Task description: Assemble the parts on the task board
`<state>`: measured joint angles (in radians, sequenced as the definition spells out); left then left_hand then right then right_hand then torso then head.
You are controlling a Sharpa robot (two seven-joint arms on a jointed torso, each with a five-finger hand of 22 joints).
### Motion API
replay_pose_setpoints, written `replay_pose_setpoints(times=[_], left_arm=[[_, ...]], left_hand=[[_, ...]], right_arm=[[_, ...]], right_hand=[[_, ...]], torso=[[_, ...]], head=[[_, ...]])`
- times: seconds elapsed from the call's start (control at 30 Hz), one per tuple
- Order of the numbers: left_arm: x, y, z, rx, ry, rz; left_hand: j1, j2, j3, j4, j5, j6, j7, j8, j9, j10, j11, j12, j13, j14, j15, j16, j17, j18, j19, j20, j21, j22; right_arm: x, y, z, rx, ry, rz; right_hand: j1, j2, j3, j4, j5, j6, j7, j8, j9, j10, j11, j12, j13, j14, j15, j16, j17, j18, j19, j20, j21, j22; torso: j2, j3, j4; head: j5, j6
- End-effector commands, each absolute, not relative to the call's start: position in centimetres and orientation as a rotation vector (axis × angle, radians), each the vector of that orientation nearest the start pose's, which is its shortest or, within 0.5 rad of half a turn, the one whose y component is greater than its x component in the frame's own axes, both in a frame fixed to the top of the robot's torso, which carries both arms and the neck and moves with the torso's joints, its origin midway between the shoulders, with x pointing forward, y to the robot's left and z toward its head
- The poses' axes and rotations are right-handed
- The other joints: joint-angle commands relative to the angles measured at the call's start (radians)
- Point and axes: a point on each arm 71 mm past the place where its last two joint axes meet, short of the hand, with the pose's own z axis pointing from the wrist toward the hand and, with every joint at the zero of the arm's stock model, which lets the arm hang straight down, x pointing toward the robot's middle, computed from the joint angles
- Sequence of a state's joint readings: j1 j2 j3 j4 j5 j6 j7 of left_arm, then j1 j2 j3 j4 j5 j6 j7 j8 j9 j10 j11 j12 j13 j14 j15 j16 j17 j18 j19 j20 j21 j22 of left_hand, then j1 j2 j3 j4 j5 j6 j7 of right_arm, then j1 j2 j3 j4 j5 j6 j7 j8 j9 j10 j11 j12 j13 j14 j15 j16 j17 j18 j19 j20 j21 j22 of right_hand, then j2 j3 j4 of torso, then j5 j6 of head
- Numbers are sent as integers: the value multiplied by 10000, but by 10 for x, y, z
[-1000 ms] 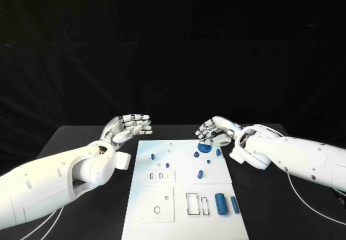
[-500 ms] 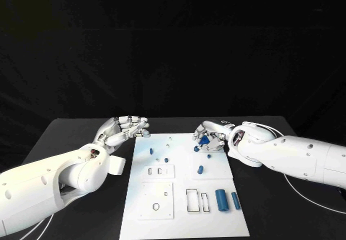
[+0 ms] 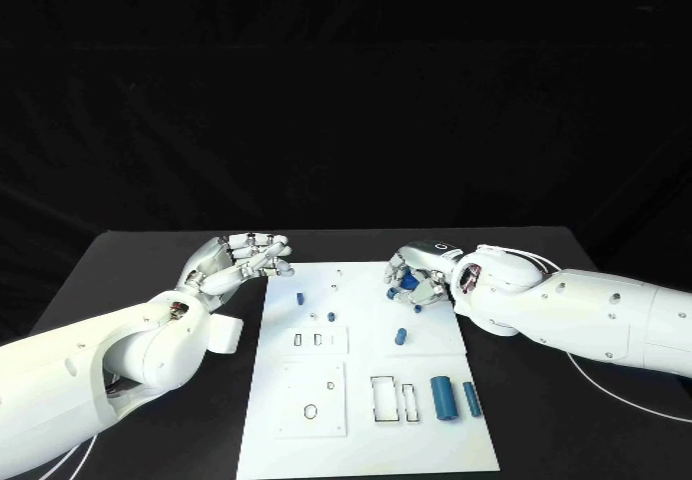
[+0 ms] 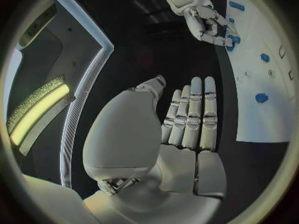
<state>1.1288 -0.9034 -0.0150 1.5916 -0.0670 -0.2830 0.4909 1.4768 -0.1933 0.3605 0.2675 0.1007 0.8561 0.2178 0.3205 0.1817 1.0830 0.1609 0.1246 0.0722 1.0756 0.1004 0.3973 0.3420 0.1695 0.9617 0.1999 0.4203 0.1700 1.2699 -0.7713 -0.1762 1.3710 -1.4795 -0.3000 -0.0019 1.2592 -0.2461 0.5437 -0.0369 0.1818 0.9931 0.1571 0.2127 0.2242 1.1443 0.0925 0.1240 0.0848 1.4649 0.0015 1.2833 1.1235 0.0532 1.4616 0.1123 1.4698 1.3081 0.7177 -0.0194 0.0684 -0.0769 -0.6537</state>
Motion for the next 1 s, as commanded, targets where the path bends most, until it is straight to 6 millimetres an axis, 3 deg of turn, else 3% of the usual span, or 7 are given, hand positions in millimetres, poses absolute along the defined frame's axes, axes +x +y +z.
replay_pose_setpoints(times=[0.03, 0.27, 0.53, 0.8, 1.0], left_arm=[[466, 217, -188, -10466, 13812, -16452], [468, 220, -189, -10561, 13825, -16342], [468, 220, -190, -10576, 13920, -16455], [468, 220, -190, -10577, 13975, -16536], [468, 220, -190, -10577, 13993, -16560]], left_hand=[[-86, 12, 12, -9, -54, -93, 94, -61, -9, -45, 6, -68, 0, -42, 9, 25, 15, 106, -2, 15, 57, 14], [-87, 8, 11, -15, -58, -98, 96, -64, -8, -50, 8, -73, 0, -52, 11, 31, 25, 106, -8, 17, 58, 14], [-107, 25, 13, -9, -67, -103, 99, -65, -5, -60, 13, -83, 3, -64, 15, 49, 49, 106, -15, 21, 64, 16], [-102, 70, 39, -35, -77, -97, 85, -58, 10, -59, 3, -95, 13, -40, 0, 140, 130, 117, 12, 16, 113, 37], [-94, 79, 48, -48, -79, -80, 74, -48, 18, -47, -6, -92, 19, -51, -4, 156, 150, 118, 10, 15, 123, 41]], right_arm=[[504, -204, -209, -3411, 17266, 5604], [505, -203, -209, -3444, 17335, 5591], [507, -201, -212, -3405, 17480, 5579], [508, -198, -212, -3214, 17449, 5754], [509, -197, -212, -3122, 17447, 5766]], right_hand=[[1, 66, 17, 61, 20, 71, -57, 64, 29, 52, -31, 78, 18, 373, 41, 86, 50, -174, 253, -15, 73, 814], [40, 119, 78, 98, 66, 125, -71, 101, 74, 128, -51, 118, 30, 382, 29, 192, 123, -200, 317, -28, 160, 967], [29, 204, 138, 174, 71, 164, -91, 131, 113, 202, -71, 146, 36, 374, 15, 244, 138, -207, 331, -41, 190, 1016], [-101, 328, 181, 395, 47, 226, -116, 186, 193, 378, -111, 203, 56, 365, -15, 345, 172, -255, 443, -65, 330, 1277], [-57, 396, 241, 453, 54, 291, -150, 241, 256, 519, -153, 221, 86, 370, -48, 425, 220, -295, 537, -90, 438, 1483]], torso=[[33, -11, -13], [70, -5, -26], [107, -24, 45], [113, -34, 18], [118, -40, 44]], head=[[41, -12], [23, 42], [-51, 58], [2, 25], [-29, 6]])
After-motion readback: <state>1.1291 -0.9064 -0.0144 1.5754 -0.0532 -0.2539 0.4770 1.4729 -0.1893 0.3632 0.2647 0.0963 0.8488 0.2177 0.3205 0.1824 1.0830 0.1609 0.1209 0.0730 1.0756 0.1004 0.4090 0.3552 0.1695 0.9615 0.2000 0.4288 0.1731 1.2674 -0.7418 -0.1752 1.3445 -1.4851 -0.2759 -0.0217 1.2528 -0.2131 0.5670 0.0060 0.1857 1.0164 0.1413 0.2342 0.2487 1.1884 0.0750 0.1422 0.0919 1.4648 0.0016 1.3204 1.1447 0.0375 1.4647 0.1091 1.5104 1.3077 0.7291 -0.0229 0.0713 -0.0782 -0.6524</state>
